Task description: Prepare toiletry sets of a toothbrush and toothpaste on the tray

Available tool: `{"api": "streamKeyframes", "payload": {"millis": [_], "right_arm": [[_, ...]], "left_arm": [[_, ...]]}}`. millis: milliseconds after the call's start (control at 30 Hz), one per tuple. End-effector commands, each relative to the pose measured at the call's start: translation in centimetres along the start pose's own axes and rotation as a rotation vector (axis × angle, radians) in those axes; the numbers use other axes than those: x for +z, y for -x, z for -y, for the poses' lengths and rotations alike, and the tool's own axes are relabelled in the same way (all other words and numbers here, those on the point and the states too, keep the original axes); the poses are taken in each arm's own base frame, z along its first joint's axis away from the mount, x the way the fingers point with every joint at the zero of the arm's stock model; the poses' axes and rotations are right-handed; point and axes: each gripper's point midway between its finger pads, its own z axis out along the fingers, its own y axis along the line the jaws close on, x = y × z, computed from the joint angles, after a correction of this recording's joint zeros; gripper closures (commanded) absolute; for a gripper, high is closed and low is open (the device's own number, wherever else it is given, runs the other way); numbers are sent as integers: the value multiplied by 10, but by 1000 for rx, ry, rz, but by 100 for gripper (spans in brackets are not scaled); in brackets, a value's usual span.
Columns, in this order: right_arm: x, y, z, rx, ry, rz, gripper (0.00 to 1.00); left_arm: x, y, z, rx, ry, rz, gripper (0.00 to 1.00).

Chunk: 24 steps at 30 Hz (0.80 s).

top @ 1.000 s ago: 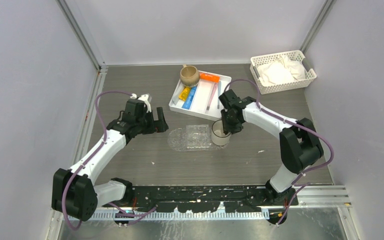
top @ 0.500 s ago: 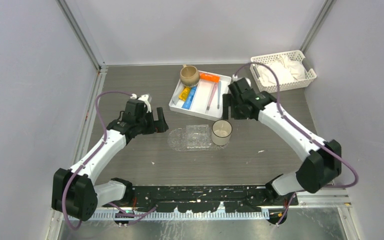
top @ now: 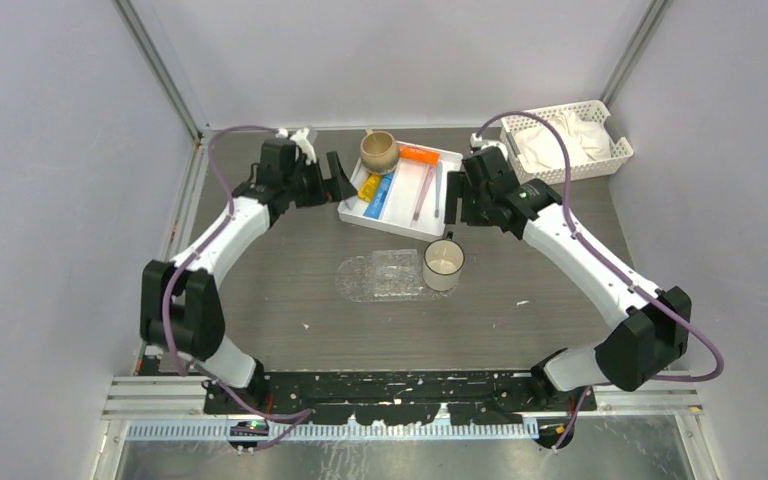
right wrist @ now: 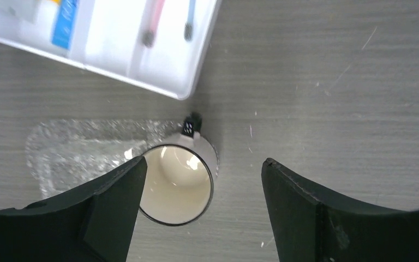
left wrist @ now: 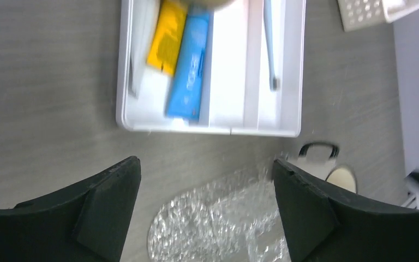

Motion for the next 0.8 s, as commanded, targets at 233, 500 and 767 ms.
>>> {"api": "streamKeyframes", "payload": {"millis": [233,500,767], "right_arm": [[0,-42,14,-7,19,-38,21],[7,-52,11,-1,32,-60,22],[13,-59,10,2,40,-73,22]], "left_arm": [[104,116,-4,20,-5,147,20],[148,143,-23,67,61,175,18],[166,165,-13,50,46,179,21]]}}
